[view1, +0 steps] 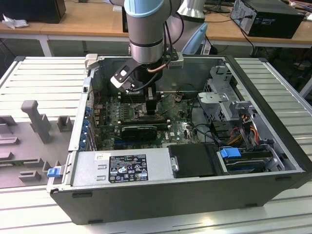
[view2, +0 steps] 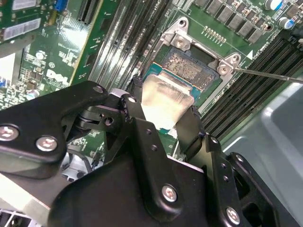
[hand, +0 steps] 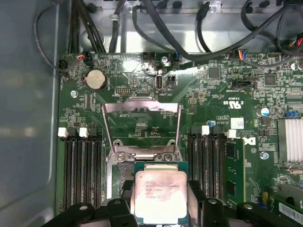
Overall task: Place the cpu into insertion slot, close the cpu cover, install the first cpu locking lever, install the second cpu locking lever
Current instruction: 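Place the cpu into insertion slot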
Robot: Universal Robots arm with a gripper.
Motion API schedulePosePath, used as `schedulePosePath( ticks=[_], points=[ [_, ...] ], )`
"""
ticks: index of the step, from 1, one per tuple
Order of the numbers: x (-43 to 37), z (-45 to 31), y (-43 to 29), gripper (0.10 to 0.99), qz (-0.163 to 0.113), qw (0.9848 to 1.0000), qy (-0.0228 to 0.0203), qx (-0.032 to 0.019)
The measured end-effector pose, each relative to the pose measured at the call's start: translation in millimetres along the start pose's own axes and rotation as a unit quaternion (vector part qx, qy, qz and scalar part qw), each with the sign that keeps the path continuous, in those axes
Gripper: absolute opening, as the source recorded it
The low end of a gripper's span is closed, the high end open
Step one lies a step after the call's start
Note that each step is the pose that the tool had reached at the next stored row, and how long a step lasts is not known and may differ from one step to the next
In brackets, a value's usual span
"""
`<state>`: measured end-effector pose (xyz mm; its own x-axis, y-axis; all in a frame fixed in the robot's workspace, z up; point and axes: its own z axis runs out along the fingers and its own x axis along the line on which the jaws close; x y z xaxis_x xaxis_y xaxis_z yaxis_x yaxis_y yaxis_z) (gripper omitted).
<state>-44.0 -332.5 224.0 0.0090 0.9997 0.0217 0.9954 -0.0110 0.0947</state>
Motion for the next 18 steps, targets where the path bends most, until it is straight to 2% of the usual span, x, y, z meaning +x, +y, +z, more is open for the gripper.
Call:
schedulePosePath(
  ticks=[4,14,18],
  points=[
    [3.4,7.1,-4.8,0.529,0.000,1.0000,0.0001,0.0000],
    [10.6,17.7,-6.9,0.529,-0.007,1.0000,0.0008,0.0003],
    [11.1,21.4,-7.4,0.529,-0.007,1.0000,0.0007,0.0003]
  ],
)
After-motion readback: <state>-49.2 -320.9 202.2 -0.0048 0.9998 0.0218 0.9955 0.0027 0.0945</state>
